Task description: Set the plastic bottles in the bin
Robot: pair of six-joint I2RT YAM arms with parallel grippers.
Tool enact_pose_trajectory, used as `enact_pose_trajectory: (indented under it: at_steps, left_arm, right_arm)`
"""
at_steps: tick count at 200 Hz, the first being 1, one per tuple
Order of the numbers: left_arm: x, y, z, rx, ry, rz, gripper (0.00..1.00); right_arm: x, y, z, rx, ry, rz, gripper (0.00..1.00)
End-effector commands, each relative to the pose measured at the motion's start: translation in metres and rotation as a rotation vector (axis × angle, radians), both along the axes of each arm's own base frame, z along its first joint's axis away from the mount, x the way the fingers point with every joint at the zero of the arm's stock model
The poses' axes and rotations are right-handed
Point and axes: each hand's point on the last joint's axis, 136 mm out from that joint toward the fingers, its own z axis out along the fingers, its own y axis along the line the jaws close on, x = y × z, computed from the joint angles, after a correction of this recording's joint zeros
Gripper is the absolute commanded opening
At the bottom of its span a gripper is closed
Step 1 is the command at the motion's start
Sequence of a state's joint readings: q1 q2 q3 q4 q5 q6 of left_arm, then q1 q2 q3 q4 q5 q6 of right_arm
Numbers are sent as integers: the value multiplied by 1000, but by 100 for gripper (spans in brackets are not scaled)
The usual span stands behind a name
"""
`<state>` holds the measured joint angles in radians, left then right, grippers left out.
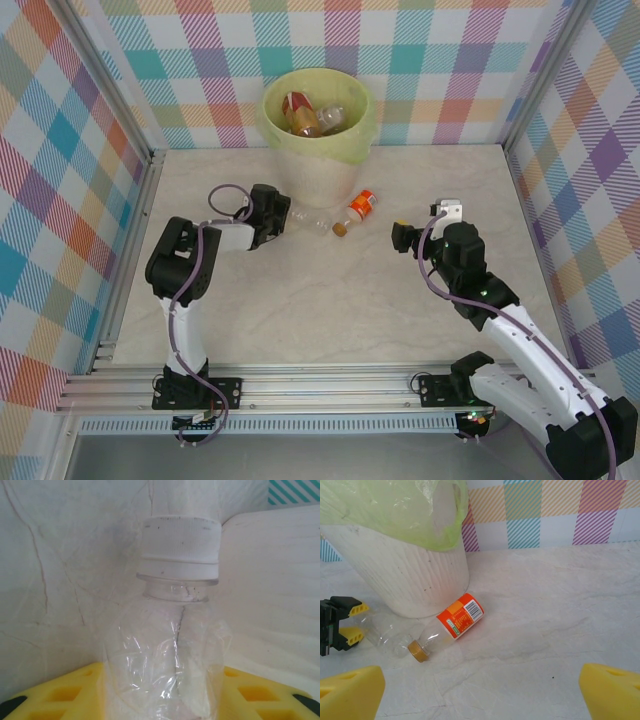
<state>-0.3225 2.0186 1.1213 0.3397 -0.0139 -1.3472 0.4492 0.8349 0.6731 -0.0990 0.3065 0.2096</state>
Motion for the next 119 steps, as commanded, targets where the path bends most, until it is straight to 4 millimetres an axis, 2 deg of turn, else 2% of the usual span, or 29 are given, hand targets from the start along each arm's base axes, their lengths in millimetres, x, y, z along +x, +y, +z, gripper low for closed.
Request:
enact_pose_trajectory:
  at_steps: [1, 87, 104, 119]
  left_arm:
    - [0, 3, 36, 63, -110, -91, 46]
    - [-31, 13, 76, 263, -201, -233, 46]
    - [-38, 17, 94, 309, -253, -248, 46]
    - [-44, 22, 112, 358, -300, -252, 46]
  right_arm:
    - [3, 0, 7, 21, -19, -11, 100]
    - [18, -6, -6, 74, 13, -106, 100]
    - [21, -10, -11, 118, 29, -159, 100]
    - [22, -14, -24, 207, 71, -227, 100]
